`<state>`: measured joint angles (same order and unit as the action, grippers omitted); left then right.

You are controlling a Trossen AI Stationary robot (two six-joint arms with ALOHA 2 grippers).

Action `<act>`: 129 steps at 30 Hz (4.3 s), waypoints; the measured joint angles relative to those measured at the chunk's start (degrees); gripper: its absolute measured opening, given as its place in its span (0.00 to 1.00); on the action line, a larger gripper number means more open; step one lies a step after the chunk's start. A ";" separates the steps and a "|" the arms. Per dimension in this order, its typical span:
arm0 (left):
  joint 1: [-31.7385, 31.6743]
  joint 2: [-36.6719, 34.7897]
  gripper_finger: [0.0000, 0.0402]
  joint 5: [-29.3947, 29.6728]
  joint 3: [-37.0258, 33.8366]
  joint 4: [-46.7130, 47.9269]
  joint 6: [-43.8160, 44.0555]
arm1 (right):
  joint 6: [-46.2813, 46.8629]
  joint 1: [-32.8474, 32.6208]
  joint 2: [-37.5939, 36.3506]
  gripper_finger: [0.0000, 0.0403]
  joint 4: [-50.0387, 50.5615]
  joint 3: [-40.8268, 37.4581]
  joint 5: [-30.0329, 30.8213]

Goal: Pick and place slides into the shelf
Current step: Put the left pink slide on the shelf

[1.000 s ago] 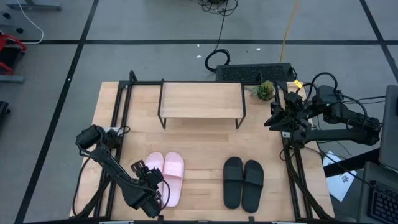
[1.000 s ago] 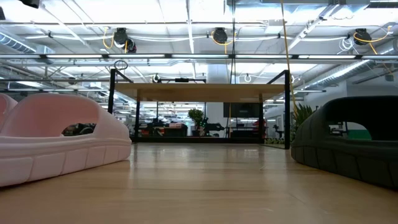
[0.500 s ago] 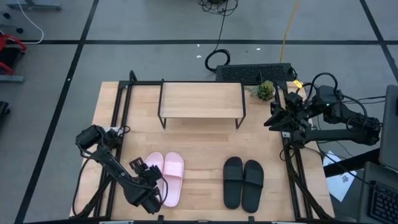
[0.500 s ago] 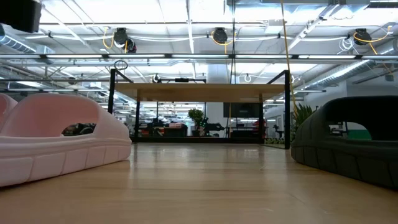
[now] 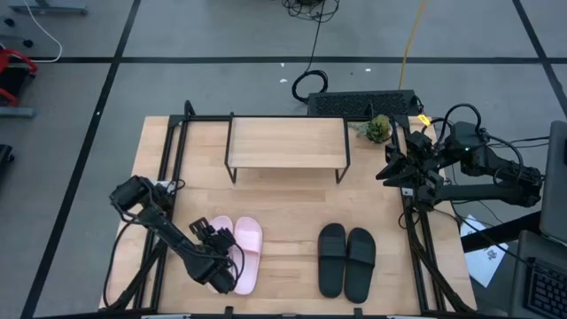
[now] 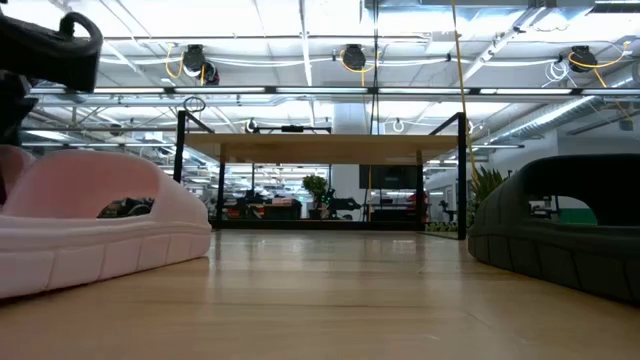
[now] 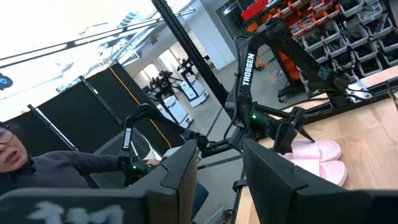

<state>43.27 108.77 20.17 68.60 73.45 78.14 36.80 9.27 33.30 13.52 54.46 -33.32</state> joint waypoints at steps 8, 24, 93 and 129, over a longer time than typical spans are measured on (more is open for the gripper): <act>-1.83 0.00 0.42 1.46 -1.11 -0.23 -1.43 | -0.49 0.00 0.00 0.30 0.02 0.00 -0.02; -2.04 0.00 0.01 1.46 0.20 3.05 2.58 | -0.66 -0.01 0.02 0.30 0.03 0.00 -0.02; -62.10 -5.84 0.00 24.98 24.21 -11.51 -92.39 | -3.04 0.00 0.04 0.30 0.02 0.00 11.04; -62.89 -5.99 0.14 21.71 22.20 -9.58 -89.01 | -3.04 0.00 0.04 0.30 0.02 0.00 11.02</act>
<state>-19.62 102.78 41.87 90.80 63.87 -10.87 33.76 9.27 33.34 13.54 54.46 -22.31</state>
